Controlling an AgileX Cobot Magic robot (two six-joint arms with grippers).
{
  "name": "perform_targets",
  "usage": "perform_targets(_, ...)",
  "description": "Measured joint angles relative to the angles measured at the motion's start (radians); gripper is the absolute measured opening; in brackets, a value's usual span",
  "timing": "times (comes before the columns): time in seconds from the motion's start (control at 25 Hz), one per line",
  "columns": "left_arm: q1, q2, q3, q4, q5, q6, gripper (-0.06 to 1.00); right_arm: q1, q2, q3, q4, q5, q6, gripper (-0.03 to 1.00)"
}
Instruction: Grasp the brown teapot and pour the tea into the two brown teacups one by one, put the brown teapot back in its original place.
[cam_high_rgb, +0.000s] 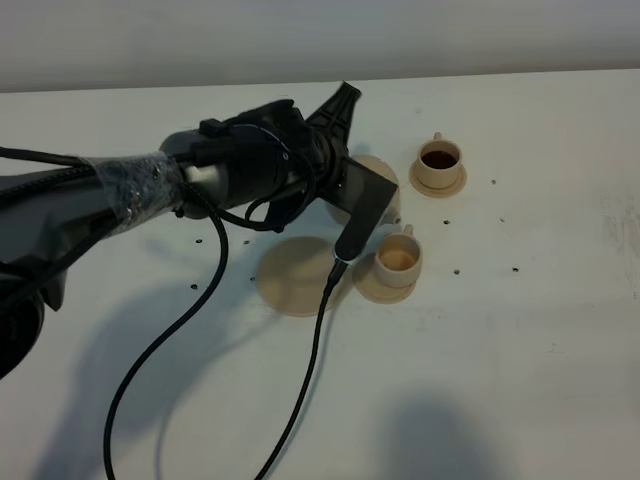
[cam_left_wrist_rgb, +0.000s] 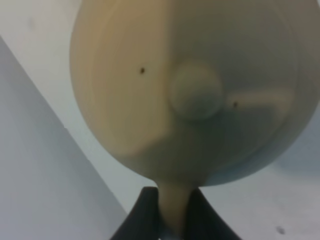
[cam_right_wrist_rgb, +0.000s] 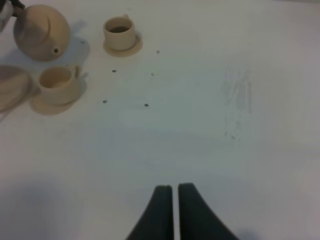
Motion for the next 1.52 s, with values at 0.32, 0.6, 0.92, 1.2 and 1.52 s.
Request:
perform_targets(0.32,-0.013,0.0,0.003,0.094,-0.043,0.0,0.08,0.0,0.0,0.0,0.0,0.0,0.0,0.03)
perform_targets(0.6,-0.016,0.0,0.003,0.159,-0.066,0.0,0.08,0.0,0.0,0.0,0.0,0.0,0.0,0.03)
perform_targets(0.92,-0.016,0.0,0.004,0.289,-0.099,0.0,0.08,0.0,0.0,0.0,0.0,0.0,0.0,0.03)
perform_targets(1.2,-0.016,0.0,0.005,0.322,-0.151,0.0,0.08,0.0,0.0,0.0,0.0,0.0,0.0,0.03)
perform_targets(1.52,-0.016,0.0,0.005,0.375,-0.168,0.011,0.08,0.0,0.0,0.0,0.0,0.0,0.0,0.03)
